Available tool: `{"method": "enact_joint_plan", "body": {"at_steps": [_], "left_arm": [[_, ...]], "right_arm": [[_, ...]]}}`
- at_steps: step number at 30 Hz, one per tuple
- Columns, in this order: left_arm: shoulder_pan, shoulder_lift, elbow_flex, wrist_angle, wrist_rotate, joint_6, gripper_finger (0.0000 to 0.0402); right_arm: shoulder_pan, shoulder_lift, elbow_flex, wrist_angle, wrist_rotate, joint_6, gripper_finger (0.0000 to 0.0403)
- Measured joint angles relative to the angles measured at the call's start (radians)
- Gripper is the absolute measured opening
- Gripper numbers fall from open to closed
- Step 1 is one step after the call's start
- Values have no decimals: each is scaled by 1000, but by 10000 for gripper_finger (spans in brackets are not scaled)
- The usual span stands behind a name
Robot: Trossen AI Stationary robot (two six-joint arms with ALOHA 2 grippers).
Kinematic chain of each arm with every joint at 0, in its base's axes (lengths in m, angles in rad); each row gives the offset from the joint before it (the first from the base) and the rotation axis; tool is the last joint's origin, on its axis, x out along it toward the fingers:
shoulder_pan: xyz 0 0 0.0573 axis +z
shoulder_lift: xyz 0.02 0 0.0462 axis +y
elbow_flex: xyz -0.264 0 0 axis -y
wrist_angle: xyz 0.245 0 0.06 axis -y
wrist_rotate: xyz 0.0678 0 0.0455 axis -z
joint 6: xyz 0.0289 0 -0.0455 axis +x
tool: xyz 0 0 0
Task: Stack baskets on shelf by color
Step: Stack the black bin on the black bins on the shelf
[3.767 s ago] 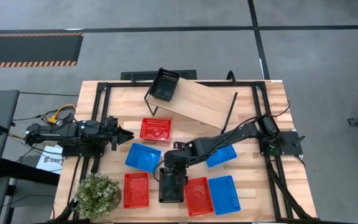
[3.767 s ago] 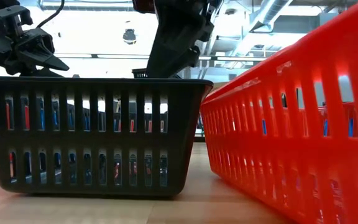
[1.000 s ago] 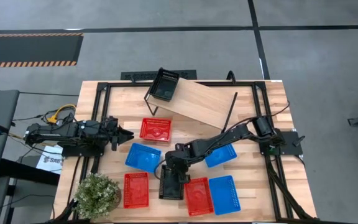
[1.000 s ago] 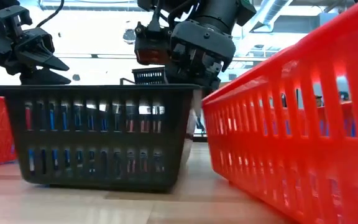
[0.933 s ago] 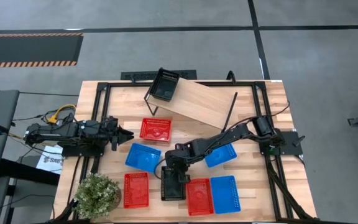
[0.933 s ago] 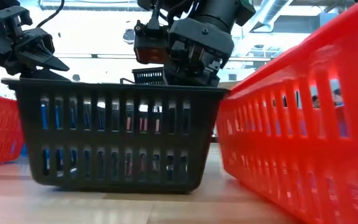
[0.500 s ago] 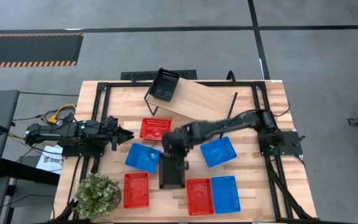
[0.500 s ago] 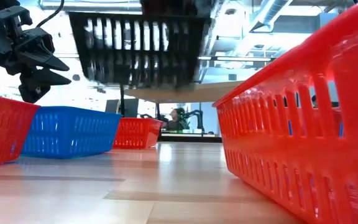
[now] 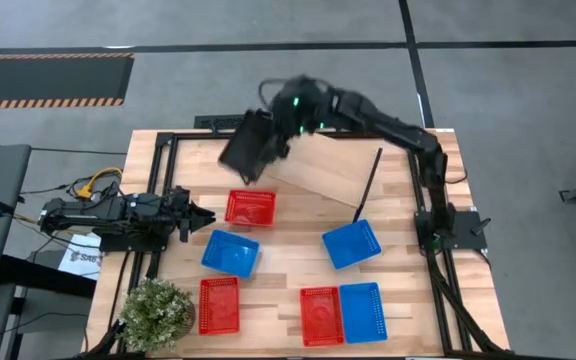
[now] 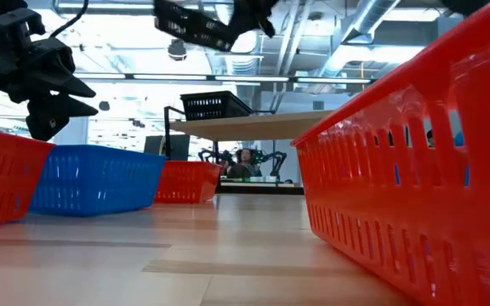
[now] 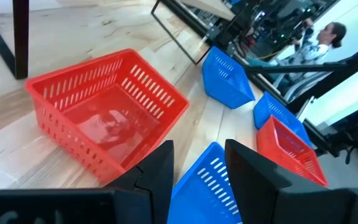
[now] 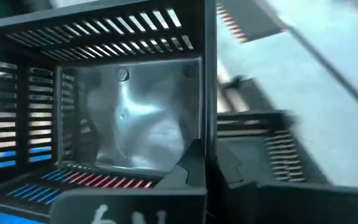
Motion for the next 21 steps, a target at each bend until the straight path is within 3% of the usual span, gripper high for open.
{"method": "enact_joint_plan", "body": {"at_steps": [8,14,21], "left_arm": [[0,1,0,0,0,2,130],[0,1,0,0,1,13,130],[0,1,0,1,12,13,130]], "right_arm": [[-187,23,5,40,-82,-111,10],[-243,62,5,42,-203,-169,6],[-276,98,4,36,-238,-211,27]]}}
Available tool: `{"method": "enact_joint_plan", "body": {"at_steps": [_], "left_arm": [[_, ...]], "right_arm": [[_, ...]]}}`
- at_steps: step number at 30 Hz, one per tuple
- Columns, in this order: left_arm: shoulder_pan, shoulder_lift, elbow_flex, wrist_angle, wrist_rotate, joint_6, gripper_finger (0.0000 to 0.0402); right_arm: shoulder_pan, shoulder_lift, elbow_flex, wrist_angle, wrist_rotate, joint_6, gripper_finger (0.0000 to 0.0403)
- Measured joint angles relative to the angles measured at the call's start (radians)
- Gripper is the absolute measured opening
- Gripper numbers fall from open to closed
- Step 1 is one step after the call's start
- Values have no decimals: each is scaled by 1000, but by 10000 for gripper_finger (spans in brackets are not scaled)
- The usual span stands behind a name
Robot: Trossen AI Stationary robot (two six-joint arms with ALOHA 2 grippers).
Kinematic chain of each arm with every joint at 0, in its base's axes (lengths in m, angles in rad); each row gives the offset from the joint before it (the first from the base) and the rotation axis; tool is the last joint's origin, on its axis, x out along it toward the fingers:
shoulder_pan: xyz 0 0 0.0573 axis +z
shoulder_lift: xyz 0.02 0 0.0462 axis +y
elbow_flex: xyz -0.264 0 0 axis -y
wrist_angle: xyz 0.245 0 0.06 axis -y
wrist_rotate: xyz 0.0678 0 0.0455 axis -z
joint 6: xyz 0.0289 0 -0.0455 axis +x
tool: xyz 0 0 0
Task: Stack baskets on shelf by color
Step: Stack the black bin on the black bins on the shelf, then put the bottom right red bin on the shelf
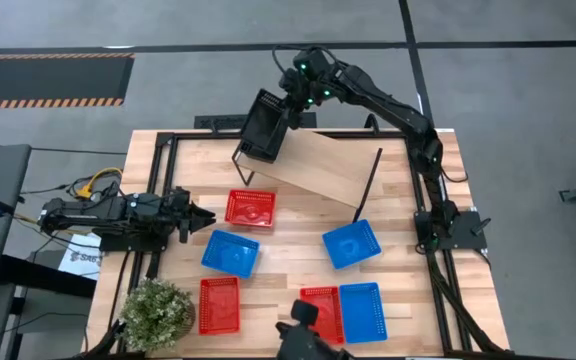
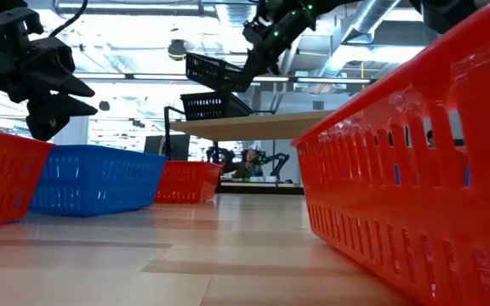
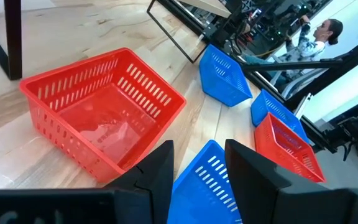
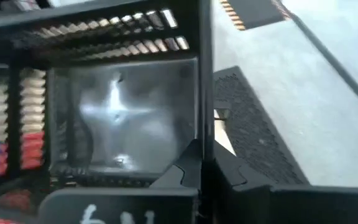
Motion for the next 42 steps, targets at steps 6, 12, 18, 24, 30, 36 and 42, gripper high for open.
{"method": "enact_joint_plan", "body": {"at_steps": [6,12,18,24,30,36,42], "left_arm": [[0,0,0,0,0,0,130],[0,0,0,0,0,0,130],[0,0,0,-1,1,-1,130],[0,0,0,-1,4,-9,130],[0,0,0,-1,4,-12,130],[0,0,0,-1,4,-17,130],[0,0,0,11,8,-27,130]], "right_arm": [[-11,10,1,6,-51,-8,19],[1,22,3,9,-53,-42,30],[1,36,4,-20,-52,-51,54],[-9,42,1,-31,-52,-50,61],[-10,40,6,-35,-52,-49,62],[-7,-36,24,3,-29,-18,62],[14,-156,20,-133,-45,75,62]]}}
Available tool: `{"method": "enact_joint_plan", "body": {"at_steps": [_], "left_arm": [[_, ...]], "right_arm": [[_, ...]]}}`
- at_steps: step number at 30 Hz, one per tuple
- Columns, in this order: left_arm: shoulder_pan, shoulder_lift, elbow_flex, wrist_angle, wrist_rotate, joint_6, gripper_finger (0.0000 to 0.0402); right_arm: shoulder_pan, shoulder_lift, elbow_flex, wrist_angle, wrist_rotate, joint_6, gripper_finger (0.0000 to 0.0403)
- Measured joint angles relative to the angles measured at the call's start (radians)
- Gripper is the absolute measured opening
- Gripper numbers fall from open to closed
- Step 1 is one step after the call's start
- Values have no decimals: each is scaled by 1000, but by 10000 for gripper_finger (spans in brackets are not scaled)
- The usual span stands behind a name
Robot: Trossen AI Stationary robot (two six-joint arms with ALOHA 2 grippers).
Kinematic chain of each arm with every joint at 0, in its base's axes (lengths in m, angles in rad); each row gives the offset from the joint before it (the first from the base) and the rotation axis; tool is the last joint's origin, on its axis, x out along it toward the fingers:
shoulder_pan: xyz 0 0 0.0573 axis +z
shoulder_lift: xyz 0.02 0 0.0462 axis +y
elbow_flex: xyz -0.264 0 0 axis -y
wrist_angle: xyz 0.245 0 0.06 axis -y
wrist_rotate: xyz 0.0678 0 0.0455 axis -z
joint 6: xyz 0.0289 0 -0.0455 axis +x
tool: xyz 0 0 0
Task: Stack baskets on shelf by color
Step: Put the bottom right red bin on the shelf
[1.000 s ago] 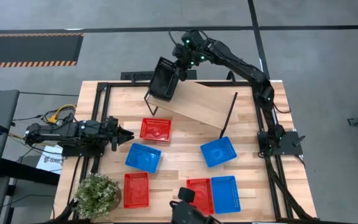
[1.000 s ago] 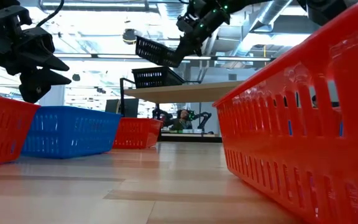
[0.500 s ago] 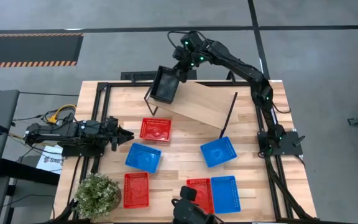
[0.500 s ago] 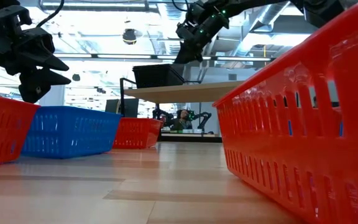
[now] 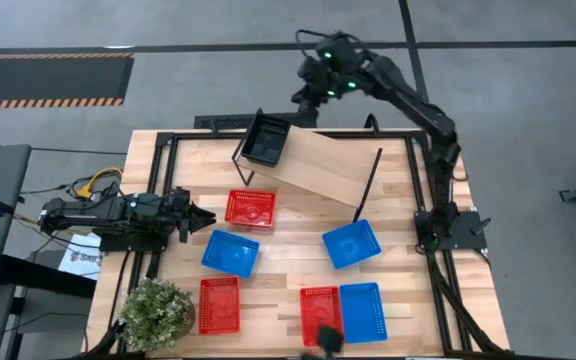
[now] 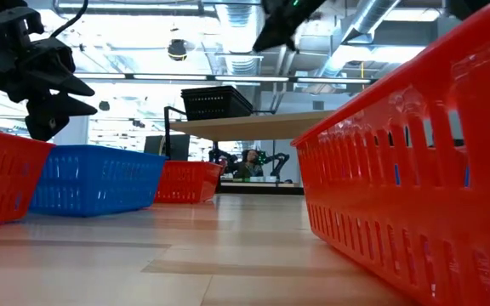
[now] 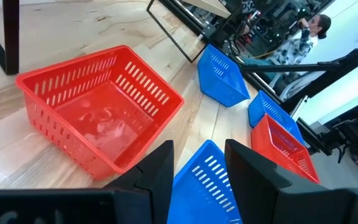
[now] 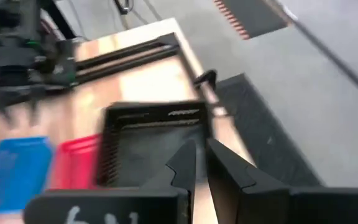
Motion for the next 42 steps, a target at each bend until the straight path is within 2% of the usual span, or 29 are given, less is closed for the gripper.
{"method": "enact_joint_plan", "body": {"at_steps": [6,10,14,19,23,28,34,38,42], "left_arm": [[0,0,-1,11,8,-1,130],[0,0,-1,10,-1,0,130],[0,0,-1,10,-10,-5,130],[0,1,0,11,-31,-18,130],[0,2,0,10,-45,-28,131],[0,2,0,8,-94,-41,145],[0,2,1,-1,-135,-41,180],[0,2,1,-1,-135,-42,202],[0,2,1,-1,-121,-51,217]], "right_arm": [[108,-166,2,-340,-7,182,62],[243,-228,-1,-551,22,362,62],[477,-316,-106,-527,133,599,62],[839,-381,-317,-541,398,959,62],[1060,-401,-517,-555,431,1318,64],[1260,-401,-770,-407,423,1711,90],[1405,-388,-1011,-69,412,2061,155],[1451,-352,-1093,58,410,2198,194],[1460,-311,-1099,131,435,2126,207]]}}
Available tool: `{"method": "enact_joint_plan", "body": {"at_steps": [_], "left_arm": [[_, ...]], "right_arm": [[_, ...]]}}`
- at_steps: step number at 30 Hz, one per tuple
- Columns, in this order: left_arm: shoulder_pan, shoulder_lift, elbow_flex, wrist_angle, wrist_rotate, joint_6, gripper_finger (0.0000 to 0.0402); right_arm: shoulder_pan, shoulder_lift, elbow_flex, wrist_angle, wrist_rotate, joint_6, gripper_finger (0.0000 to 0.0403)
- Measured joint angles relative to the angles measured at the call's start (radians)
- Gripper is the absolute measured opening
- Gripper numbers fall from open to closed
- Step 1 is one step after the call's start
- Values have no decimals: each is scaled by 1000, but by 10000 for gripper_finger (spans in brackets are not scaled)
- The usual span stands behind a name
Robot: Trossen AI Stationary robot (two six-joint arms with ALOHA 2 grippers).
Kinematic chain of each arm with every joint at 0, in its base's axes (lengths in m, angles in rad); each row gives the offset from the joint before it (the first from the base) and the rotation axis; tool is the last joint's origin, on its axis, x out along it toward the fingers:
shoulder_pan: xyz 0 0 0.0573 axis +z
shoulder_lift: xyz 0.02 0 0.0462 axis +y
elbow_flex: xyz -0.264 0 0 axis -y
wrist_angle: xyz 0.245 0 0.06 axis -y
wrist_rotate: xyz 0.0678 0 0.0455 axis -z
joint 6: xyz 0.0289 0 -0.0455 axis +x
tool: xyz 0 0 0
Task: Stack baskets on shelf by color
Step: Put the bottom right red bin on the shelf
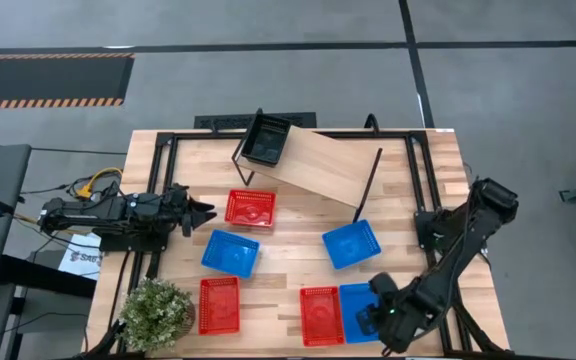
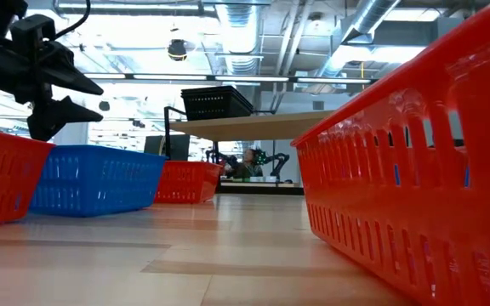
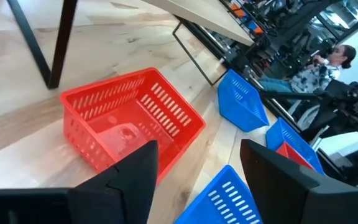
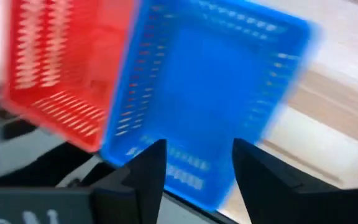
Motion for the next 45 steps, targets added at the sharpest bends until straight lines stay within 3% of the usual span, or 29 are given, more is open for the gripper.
{"method": "enact_joint_plan", "body": {"at_steps": [9,17,22,32,41,45], "left_arm": [[0,0,0,-5,17,6,225],[0,0,0,-6,20,16,225],[0,0,0,-6,20,18,225],[0,0,0,-6,19,19,225],[0,0,0,-6,20,26,225],[0,0,0,-6,25,36,225]], "right_arm": [[-208,20,2,338,6,-623,184],[-412,20,2,355,-105,-1146,169],[-474,20,2,320,-162,-1355,181],[-470,116,3,344,-244,-1423,241],[-475,268,2,391,-342,-1375,227],[-471,285,14,368,-341,-1333,192]]}}
